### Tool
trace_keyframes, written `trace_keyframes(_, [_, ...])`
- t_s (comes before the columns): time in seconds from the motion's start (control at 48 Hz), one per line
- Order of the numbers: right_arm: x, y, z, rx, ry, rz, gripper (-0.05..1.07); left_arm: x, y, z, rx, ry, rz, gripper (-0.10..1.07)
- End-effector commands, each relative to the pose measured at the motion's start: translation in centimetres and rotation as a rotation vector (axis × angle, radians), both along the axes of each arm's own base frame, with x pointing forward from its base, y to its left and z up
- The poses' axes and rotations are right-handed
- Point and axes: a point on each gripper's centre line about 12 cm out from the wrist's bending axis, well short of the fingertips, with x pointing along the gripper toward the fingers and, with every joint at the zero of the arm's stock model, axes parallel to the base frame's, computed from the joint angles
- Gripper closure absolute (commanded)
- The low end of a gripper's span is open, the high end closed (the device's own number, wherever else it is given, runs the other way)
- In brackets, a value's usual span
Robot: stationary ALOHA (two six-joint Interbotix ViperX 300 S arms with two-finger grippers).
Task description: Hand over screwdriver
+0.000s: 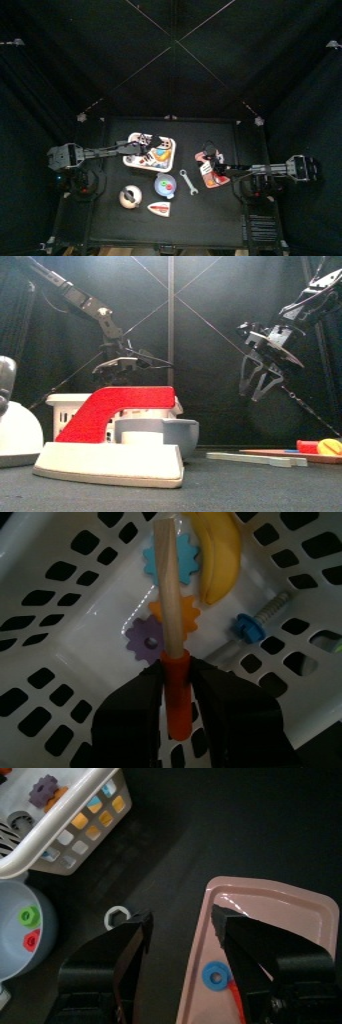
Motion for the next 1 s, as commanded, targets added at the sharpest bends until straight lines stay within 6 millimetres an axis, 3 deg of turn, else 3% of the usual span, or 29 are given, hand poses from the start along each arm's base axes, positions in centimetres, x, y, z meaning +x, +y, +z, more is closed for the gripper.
trace_keyframes(0.0, [0.1,0.0,0.5,-0.004,-0.016,0.003,0.17,0.3,0.0,1.9,0.021,-0.053,-0.004,0.46])
trace_keyframes(0.25, [0.3,0.1,0.7,-0.014,-0.023,0.022,0.17,1.6,-1.8,5.4,0.05,-0.174,-0.059,0.46])
trace_keyframes(0.5, [-0.3,0.7,1.1,-0.015,-0.056,0.053,0.17,4.8,-5.6,7.7,0.018,-0.412,-0.15,0.46])
trace_keyframes(0.771, [-0.4,2.2,2.7,-0.057,-0.166,0.207,0.17,7.3,-7.6,9.0,-0.041,-0.719,-0.148,0.47])
trace_keyframes(0.979, [-0.3,3.4,4.2,-0.093,-0.264,0.345,0.17,7.7,-7.8,9.0,-0.007,-0.921,-0.154,0.47])
